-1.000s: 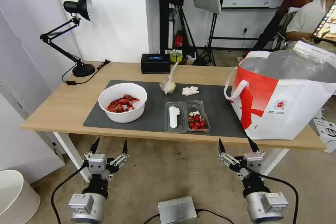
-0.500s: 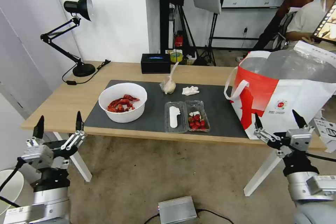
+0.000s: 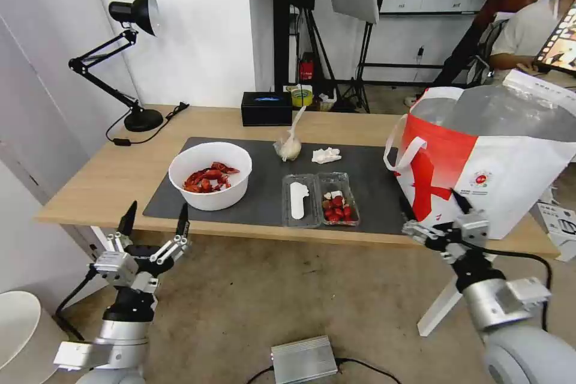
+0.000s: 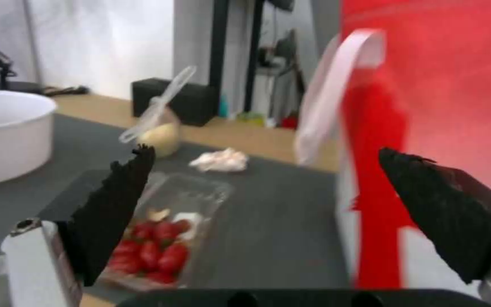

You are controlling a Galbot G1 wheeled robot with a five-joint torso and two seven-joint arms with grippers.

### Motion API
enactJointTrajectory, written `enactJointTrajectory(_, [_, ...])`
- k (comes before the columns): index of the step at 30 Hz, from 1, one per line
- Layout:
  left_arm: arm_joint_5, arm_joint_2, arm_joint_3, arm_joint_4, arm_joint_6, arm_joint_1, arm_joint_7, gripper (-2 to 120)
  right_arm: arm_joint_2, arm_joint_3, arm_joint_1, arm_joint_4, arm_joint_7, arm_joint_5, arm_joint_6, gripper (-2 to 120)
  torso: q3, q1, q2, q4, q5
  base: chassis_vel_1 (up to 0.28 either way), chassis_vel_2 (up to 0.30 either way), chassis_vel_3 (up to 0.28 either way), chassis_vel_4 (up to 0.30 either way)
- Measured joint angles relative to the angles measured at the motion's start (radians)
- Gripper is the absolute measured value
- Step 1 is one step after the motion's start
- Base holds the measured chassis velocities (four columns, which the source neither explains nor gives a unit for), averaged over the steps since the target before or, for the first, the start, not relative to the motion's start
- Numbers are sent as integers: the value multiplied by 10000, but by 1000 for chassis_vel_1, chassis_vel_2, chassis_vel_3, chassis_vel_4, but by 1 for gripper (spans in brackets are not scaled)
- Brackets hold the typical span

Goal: Pick up the trash from the table and place it into the takeout bag.

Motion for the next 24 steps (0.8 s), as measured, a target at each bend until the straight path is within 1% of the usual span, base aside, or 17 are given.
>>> enactJointTrajectory(3, [24, -1, -18, 4, 25, 27, 51, 100, -245, -520, 455, -149, 445, 959, -507, 99, 0, -1, 0, 0, -1, 0, 0, 0, 0])
enactJointTrajectory(4, [24, -1, -18, 4, 25, 27, 51, 100, -245, -520, 455, -149, 445, 959, -507, 99, 0, -1, 0, 0, -1, 0, 0, 0, 0])
enactJointTrajectory(6, [30, -4, -63, 25, 27, 41, 82, 100, -257, -788, 688, -230, 728, 1497, -825, 99, 0, -1, 0, 0, 0, 0, 0, 0, 0])
enactJointTrajectory(12, [50, -13, -113, 90, 30, 60, 162, 100, -285, -1163, 1113, -440, 892, 1999, -1055, 99, 0, -1, 0, 0, 0, 0, 0, 0, 0])
enactJointTrajectory(17, [50, -33, 49, 197, 98, 88, 182, 100, -328, -1421, 1321, -570, 738, 2056, -1051, 99, 0, -1, 0, 0, 0, 0, 0, 0, 0])
enactJointTrajectory(19, [6, -30, 290, 265, 265, 143, 168, 100, -418, -1570, 1454, -718, 516, 1876, -995, 99, 0, -1, 0, 0, 0, 0, 0, 0, 0])
enactJointTrajectory(21, [42, 28, 443, 341, 339, 151, 160, 100, -656, -1596, 1530, -832, 220, 1491, -869, 99, 0, -1, 0, 0, 0, 0, 0, 0, 0])
enactJointTrajectory(22, [42, 28, 443, 341, 339, 151, 160, 100, -656, -1596, 1530, -832, 220, 1491, -869, 99, 0, -1, 0, 0, 0, 0, 0, 0, 0])
enactJointTrajectory(24, [74, 143, 534, 466, 359, 86, 160, 100, -1065, -1636, 1621, -987, -108, 954, -723, 99, 0, -1, 2, 0, 0, 0, 0, 0, 0])
